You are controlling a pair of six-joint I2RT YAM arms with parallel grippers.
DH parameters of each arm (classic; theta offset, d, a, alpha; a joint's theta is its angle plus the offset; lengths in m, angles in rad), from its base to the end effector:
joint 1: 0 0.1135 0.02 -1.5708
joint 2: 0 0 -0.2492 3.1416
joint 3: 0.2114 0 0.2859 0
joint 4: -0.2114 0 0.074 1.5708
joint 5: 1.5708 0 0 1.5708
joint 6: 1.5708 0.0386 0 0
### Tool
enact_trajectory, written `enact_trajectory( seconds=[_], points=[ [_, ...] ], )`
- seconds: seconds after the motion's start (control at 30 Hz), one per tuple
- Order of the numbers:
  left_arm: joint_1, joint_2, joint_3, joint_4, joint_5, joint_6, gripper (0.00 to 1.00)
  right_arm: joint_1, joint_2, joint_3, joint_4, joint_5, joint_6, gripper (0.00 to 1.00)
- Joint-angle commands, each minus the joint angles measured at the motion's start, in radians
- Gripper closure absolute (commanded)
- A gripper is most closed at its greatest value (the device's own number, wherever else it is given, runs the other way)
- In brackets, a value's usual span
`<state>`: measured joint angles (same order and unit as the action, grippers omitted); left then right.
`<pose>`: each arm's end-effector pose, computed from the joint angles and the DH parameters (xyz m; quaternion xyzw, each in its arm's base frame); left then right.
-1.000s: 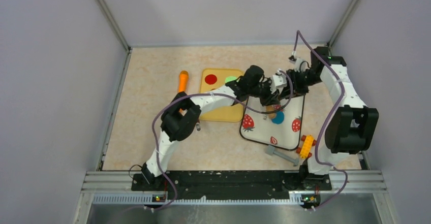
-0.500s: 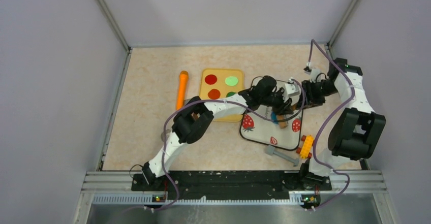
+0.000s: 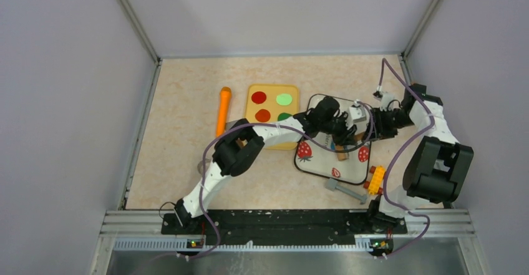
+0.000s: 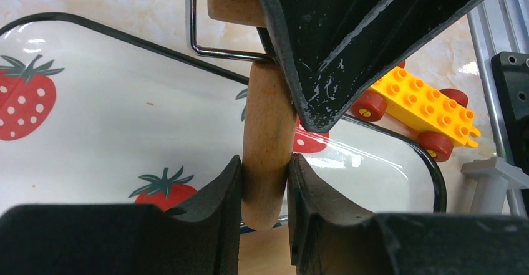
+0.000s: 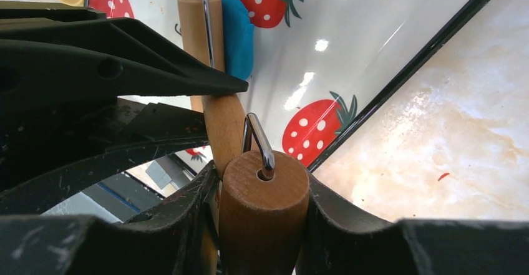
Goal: Roll out the dumpling wrappers from the dough
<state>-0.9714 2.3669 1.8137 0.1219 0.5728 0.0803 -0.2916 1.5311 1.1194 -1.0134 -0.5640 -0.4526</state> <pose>0.3010 -0.4776 0.1475 0.5372 0.6221 -0.4377 0.3644 0.2988 -0.0681 0.2001 -0.0972 0.9532 0.2331 0.1660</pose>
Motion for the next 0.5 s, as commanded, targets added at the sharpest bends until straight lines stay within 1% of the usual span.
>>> enact_trajectory(
  seconds=[0.0, 0.13, 0.33, 0.47],
  points=[
    [0.055, -0.031, -0.045, -0.039, -0.056, -0.01, 1.0, 0.022, 0.07, -0.076, 0.07, 0.152, -0.061, 1.0],
    [0.075, -0.051, -0.052, -0.071, -0.035, -0.01, 1.0, 0.047, 0.083, -0.045, 0.062, 0.12, -0.031, 1.0],
    [0.115, -0.091, -0.057, -0.144, 0.034, -0.013, 1.0, 0.137, 0.075, 0.005, 0.043, 0.079, 0.027, 1.0],
    [0.144, -0.14, -0.08, -0.17, 0.046, -0.004, 1.0, 0.194, 0.071, 0.067, 0.019, 0.043, 0.064, 1.0]
  ],
)
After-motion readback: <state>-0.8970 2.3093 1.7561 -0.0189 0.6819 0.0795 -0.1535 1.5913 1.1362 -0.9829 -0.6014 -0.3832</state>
